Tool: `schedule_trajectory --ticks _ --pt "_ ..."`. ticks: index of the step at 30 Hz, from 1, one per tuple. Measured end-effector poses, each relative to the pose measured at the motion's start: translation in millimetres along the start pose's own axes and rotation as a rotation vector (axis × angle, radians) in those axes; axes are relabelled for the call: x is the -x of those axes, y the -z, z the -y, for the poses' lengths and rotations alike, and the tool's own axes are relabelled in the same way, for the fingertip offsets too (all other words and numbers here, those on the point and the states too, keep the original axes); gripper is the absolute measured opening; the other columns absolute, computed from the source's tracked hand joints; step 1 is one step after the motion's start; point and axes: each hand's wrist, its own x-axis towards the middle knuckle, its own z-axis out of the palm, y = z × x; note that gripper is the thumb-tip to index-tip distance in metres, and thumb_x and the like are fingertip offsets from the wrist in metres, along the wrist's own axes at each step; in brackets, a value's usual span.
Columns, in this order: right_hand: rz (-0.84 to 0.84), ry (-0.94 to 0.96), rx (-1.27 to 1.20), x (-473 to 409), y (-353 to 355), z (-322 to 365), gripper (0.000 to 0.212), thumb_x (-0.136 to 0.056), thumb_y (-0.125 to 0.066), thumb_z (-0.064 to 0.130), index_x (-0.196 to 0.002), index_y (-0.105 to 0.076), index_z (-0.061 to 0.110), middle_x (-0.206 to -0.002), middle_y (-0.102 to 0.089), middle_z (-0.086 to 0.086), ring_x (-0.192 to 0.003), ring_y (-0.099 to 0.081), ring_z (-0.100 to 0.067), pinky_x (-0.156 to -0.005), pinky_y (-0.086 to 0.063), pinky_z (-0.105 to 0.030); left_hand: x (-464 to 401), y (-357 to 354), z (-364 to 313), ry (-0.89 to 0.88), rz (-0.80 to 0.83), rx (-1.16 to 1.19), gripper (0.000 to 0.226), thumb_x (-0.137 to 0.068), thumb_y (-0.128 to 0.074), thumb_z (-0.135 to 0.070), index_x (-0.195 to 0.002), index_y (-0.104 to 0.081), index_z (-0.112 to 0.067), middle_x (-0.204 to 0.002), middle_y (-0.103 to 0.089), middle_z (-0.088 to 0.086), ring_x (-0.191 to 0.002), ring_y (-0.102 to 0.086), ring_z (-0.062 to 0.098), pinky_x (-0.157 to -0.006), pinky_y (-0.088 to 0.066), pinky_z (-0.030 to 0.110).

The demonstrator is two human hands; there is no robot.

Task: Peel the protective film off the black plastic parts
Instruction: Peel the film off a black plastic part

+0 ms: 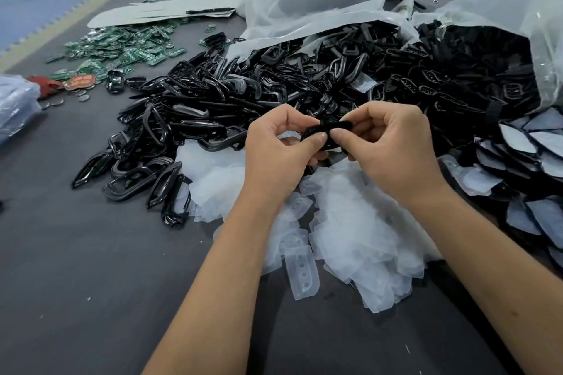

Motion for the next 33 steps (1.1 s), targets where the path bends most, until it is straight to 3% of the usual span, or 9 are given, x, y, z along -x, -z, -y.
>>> schedule_trajectory --ticks 4,6,10,13,16,20,24,28,33 --pt "-0.101 0.084 0.183 3 -2 9 0.033 -0.077 -0.093 0.025 -0.091 -0.064 0.016 -0.068 -0.068 0.011 -0.059 -0.065 -0.005 -0.058 -0.049 -0.015 -1 -1 1 -0.055 -0.101 -0.039 0.019 -0.081 -0.078 0.002 -0.082 -0.069 -0.014 -0.08 -0.074 0.009 -0.058 -0.072 0.031 -0.052 -0.053 0.03" --pt "0.01 0.205 0.247 3 0 16 0.03 -0.078 -0.092 0.025 -0.085 -0.065 0.016 -0.069 -0.065 0.013 -0.06 -0.061 -0.003 -0.061 -0.051 -0.021 -3 1 0 -0.072 -0.181 -0.025 0.019 -0.081 -0.077 0.002 -0.083 -0.069 -0.015 -0.08 -0.072 0.015 -0.061 -0.073 0.034 -0.054 -0.055 0.034" --pt "0.582 0.267 0.527 6 -4 28 0.025 -0.079 -0.085 0.048 -0.093 -0.073 0.031 -0.093 -0.06 0.015 -0.084 -0.057 -0.007 -0.078 -0.053 -0.035 -6 6 0 -0.092 -0.288 -0.007 0.02 -0.083 -0.076 0.002 -0.087 -0.067 -0.015 -0.084 -0.072 0.01 -0.064 -0.075 0.027 -0.059 -0.057 0.042" --pt "0.628 0.278 0.711 6 -6 33 0.023 -0.086 -0.076 0.053 -0.099 -0.07 0.035 -0.101 -0.053 0.013 -0.096 -0.054 -0.012 -0.081 -0.05 -0.035 -6 5 0 -0.067 -0.299 0.052 0.018 -0.084 -0.076 0.004 -0.088 -0.067 -0.012 -0.082 -0.07 0.003 -0.063 -0.075 0.024 -0.055 -0.055 0.032" --pt "0.556 0.355 0.771 4 -4 34 0.016 -0.098 -0.066 0.039 -0.094 -0.073 0.025 -0.096 -0.053 0.009 -0.096 -0.055 -0.018 -0.077 -0.05 -0.038 -7 5 -1 -0.049 -0.307 0.089 0.017 -0.085 -0.075 0.006 -0.09 -0.067 -0.008 -0.083 -0.069 0.007 -0.061 -0.074 0.021 -0.055 -0.051 0.023" --pt "0.292 0.23 0.189 -2 1 26 0.009 -0.096 -0.072 0.018 -0.088 -0.076 0.015 -0.079 -0.068 0.003 -0.069 -0.057 -0.006 -0.065 -0.047 -0.026 -6 6 -2 -0.031 -0.296 0.117 0.018 -0.086 -0.073 0.006 -0.093 -0.07 -0.01 -0.084 -0.069 0.007 -0.061 -0.073 0.02 -0.059 -0.055 0.026" --pt "0.201 -0.156 -0.391 -9 9 18 0.017 -0.093 -0.07 -0.001 -0.101 -0.074 0.013 -0.077 -0.071 -0.003 -0.063 -0.061 -0.011 -0.053 -0.048 -0.022 -5 5 -3 -0.006 -0.258 0.082 0.025 -0.088 -0.072 0.004 -0.098 -0.077 -0.017 -0.088 -0.072 0.005 -0.062 -0.069 0.017 -0.058 -0.055 0.027" --pt "0.25 -0.289 -0.529 -4 8 10 0.026 -0.09 -0.067 -0.011 -0.105 -0.072 0.009 -0.078 -0.071 -0.002 -0.071 -0.067 -0.016 -0.063 -0.058 -0.027 -5 3 -2 -0.011 -0.235 -0.002 0.025 -0.087 -0.074 0.002 -0.093 -0.08 -0.022 -0.09 -0.074 0.001 -0.056 -0.052 0.005 -0.053 -0.049 0.021" --pt "0.185 -0.309 -0.529 -2 4 8 0.013 -0.093 -0.068 -0.006 -0.088 -0.072 0.006 -0.077 -0.075 -0.013 -0.067 -0.073 -0.025 -0.058 -0.06 -0.031 -6 2 -3 -0.043 -0.237 -0.002 0.023 -0.087 -0.073 0.005 -0.094 -0.08 -0.016 -0.088 -0.072 -0.001 -0.058 -0.059 0.001 -0.06 -0.053 0.017"
